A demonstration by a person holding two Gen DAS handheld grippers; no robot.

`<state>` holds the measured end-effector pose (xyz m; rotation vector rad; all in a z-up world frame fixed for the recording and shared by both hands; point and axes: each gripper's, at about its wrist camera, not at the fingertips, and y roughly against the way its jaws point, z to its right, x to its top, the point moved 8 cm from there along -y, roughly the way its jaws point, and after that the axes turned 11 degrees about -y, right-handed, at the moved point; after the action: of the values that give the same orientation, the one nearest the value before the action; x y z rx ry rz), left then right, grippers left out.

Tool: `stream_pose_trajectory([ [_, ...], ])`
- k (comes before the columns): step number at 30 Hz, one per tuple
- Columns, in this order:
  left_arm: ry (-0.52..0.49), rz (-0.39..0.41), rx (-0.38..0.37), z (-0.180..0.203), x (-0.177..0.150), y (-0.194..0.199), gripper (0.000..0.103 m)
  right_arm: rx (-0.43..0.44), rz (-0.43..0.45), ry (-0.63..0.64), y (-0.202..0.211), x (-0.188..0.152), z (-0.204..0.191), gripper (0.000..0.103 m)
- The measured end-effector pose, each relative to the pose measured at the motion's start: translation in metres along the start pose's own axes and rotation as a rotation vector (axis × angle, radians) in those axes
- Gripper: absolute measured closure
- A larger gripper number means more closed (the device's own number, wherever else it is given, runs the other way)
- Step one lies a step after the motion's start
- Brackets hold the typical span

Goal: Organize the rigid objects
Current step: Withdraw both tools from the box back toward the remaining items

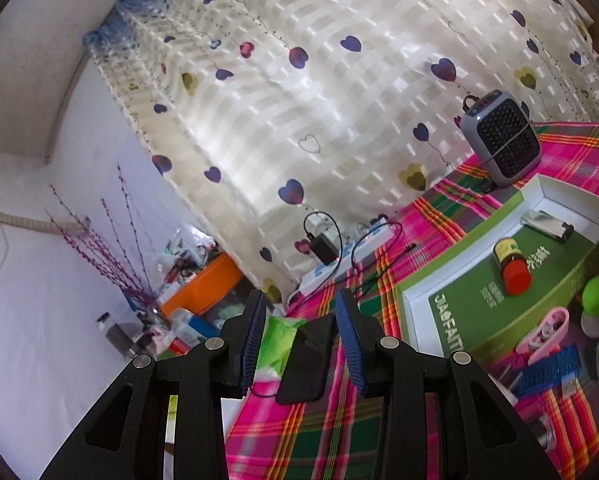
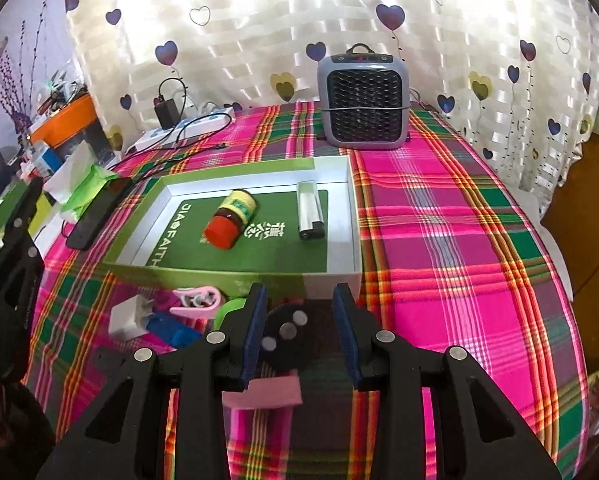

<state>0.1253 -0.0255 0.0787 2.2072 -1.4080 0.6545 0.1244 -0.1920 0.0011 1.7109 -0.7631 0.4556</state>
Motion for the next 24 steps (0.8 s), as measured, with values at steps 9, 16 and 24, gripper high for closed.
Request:
stream_pose_trajectory([
  [9, 0.134, -0.068, -0.267, 0.009, -0.027, 0.010, 0.067, 0.018, 0.005, 0.019, 0.012, -0.015, -0.007, 0.068],
  [16, 0.285, -0.146, -0.499, 0.021, -0.060, 0.010, 0.067, 0.022, -0.005, 0.023, 0.019, -0.030, -0.004, 0.068],
  [24, 0.444, -0.221, -0.732, 0.032, -0.088, 0.013, 0.068, 0.037, -0.015, 0.029, 0.023, -0.043, -0.006, 0.067],
])
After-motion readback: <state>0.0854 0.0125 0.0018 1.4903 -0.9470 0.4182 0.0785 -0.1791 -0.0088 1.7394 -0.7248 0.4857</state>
